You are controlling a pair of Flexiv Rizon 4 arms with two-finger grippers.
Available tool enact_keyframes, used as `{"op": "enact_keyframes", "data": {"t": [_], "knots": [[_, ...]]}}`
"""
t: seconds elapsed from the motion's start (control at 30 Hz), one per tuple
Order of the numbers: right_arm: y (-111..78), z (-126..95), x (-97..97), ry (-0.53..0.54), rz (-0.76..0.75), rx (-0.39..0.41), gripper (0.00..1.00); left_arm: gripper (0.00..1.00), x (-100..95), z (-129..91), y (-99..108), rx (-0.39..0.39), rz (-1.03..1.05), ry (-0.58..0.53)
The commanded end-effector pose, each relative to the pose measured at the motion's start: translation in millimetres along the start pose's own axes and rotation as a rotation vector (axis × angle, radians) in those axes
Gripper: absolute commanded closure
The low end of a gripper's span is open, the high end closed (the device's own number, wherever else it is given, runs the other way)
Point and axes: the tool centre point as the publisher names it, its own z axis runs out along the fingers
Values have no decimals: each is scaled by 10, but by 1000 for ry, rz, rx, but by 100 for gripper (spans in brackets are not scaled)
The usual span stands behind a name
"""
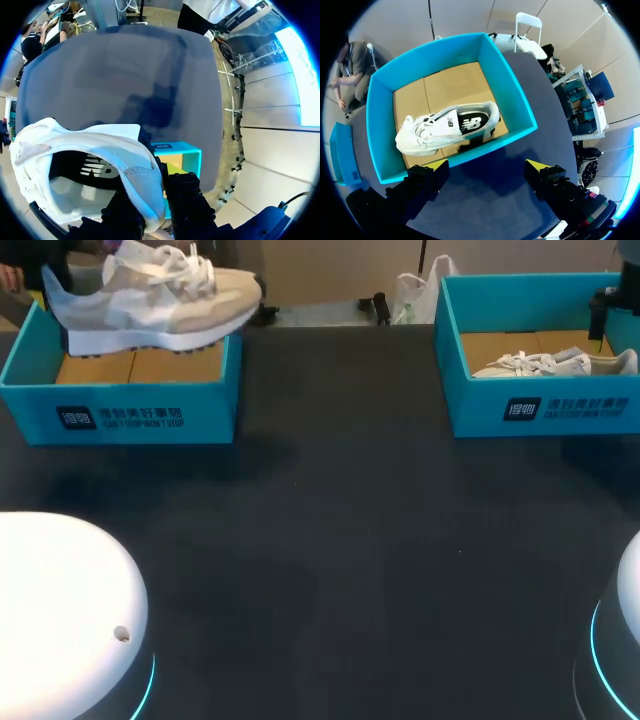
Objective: Take the shoe out of the shoebox, open the shoe tongue, remove and reinsert the insole, then place the shoe into the shoebox
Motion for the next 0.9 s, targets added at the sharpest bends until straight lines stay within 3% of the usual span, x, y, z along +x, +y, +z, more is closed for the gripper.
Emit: {"op": "enact_keyframes", "data": {"t": [0.03,0.9], "knots": [[-4,0,-4,2,0,-1,0,100,-122,-18,-221,-87,0,17],[-4,0,-4,2,0,-1,0,100,-885,-63,-1190,-63,14,39]]}}
